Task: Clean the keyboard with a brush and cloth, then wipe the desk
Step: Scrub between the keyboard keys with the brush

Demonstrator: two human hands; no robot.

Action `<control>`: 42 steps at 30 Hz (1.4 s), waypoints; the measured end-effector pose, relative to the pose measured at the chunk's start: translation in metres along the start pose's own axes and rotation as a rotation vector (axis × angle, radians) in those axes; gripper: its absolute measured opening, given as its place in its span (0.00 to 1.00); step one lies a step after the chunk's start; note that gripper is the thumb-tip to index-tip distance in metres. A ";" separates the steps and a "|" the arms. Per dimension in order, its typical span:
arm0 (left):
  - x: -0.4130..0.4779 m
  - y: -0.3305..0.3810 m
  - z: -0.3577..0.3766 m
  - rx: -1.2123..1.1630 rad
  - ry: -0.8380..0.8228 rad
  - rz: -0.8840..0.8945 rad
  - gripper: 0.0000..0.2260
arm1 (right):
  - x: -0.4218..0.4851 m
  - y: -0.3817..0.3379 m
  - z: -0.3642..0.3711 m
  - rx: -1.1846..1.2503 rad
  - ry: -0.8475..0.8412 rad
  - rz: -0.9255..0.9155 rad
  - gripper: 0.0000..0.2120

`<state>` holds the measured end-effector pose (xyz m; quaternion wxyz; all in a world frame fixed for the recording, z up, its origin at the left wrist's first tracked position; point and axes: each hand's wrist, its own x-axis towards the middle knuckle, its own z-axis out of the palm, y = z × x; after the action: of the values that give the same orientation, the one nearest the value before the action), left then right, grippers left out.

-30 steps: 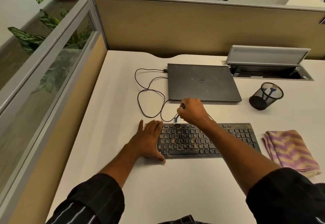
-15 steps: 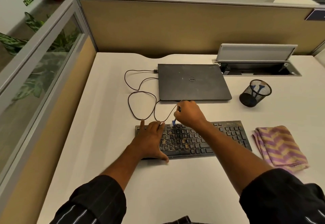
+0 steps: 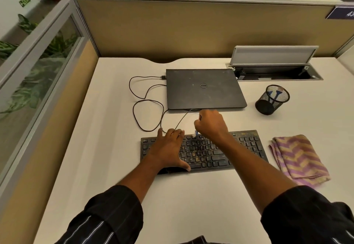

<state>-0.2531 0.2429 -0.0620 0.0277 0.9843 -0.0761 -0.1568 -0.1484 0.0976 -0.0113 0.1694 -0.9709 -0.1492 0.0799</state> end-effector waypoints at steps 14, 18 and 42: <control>0.009 0.016 0.003 0.094 -0.008 0.072 0.61 | 0.002 0.021 -0.013 0.012 0.065 -0.019 0.08; 0.012 0.022 0.004 -0.003 0.015 0.083 0.61 | 0.002 0.016 -0.012 0.134 -0.080 -0.087 0.07; 0.022 0.045 -0.001 -0.079 -0.046 0.058 0.62 | -0.005 0.052 -0.024 0.132 -0.062 -0.067 0.07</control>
<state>-0.2383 0.1946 -0.0643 0.0694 0.9759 -0.0987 -0.1816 -0.1348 0.0423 -0.0065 0.2312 -0.9491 -0.1814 0.1138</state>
